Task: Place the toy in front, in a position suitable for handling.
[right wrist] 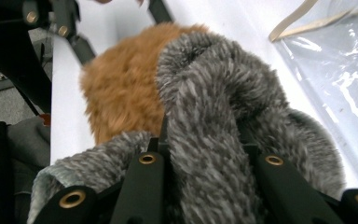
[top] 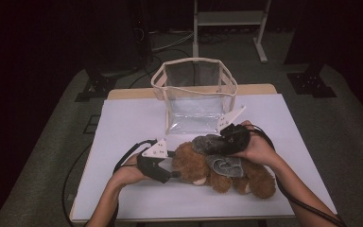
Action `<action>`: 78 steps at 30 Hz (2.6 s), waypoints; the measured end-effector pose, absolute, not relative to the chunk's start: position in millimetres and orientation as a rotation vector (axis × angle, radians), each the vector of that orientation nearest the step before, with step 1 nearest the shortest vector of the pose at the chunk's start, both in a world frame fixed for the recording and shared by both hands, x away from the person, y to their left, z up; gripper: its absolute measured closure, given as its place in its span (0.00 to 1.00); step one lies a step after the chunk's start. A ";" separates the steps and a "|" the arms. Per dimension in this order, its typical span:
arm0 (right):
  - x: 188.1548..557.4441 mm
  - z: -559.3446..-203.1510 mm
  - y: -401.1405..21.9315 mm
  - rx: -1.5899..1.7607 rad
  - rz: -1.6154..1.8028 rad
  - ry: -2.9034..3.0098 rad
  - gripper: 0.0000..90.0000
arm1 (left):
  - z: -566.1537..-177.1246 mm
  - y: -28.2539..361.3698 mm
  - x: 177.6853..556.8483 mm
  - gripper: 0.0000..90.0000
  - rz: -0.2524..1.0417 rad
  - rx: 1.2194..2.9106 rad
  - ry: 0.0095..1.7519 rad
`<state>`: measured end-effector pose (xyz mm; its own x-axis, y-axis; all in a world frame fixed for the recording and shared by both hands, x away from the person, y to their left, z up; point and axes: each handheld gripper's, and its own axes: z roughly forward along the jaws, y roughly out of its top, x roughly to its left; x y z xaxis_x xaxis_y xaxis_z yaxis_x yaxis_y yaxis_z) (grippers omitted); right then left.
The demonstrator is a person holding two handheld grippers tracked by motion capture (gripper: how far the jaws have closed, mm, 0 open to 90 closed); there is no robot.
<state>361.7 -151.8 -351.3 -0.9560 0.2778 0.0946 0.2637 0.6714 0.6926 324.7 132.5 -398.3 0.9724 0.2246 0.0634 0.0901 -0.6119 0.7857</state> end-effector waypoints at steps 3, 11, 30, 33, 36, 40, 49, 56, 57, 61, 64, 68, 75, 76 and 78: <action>350.3 -354.2 -157.3 0.456 1.211 2.833 0.80 | -398.5 130.6 324.8 0.35 0.232 2.240 0.209; 324.7 -356.4 -162.9 0.429 1.214 2.793 0.80 | -391.5 141.1 325.2 0.33 0.196 2.196 0.230; 327.6 -345.9 -134.4 0.342 1.186 2.835 0.80 | -395.7 129.7 318.1 0.34 0.142 2.201 0.185; 326.8 -344.3 -162.7 0.400 1.192 2.814 0.80 | -394.8 128.2 317.0 0.33 0.153 2.216 0.162; 321.4 -340.4 -191.7 0.482 1.210 2.785 0.80 | -394.1 127.4 317.0 0.33 0.157 2.223 0.157; 315.8 -334.8 -223.5 0.566 1.191 2.744 0.80 | -393.5 127.0 317.2 0.33 0.160 2.229 0.154; 317.0 -350.8 -224.1 0.597 1.236 2.740 0.80 | -390.6 130.9 320.5 0.25 0.156 2.236 0.191; 293.8 -362.2 -226.6 0.575 1.280 2.718 0.80 | -386.5 119.3 322.6 0.09 0.093 2.196 0.196; 290.2 -363.4 -227.9 0.570 1.290 2.713 0.80 | -385.6 116.8 323.4 0.09 0.089 2.190 0.195; 280.7 -366.4 -231.1 0.563 1.313 2.704 0.80 | -386.9 103.0 331.2 0.05 0.043 2.185 0.204; 280.1 -365.3 -232.9 0.556 1.320 2.706 0.80 | -395.5 89.9 336.1 0.01 -0.013 2.213 0.204; 289.6 -351.6 -245.6 0.574 1.365 2.660 0.79 | -397.6 83.6 339.8 0.13 -0.038 2.214 0.213; 323.5 -353.7 -249.2 0.686 1.330 2.609 0.78 | -383.6 79.3 340.8 0.34 0.116 2.246 0.156; 324.1 -354.7 -248.9 0.696 1.342 2.594 0.78 | -381.7 79.9 342.8 0.35 0.125 2.252 0.156; 324.4 -353.7 -249.4 0.704 1.361 2.577 0.78 | -376.5 80.0 347.5 0.37 0.165 2.265 0.155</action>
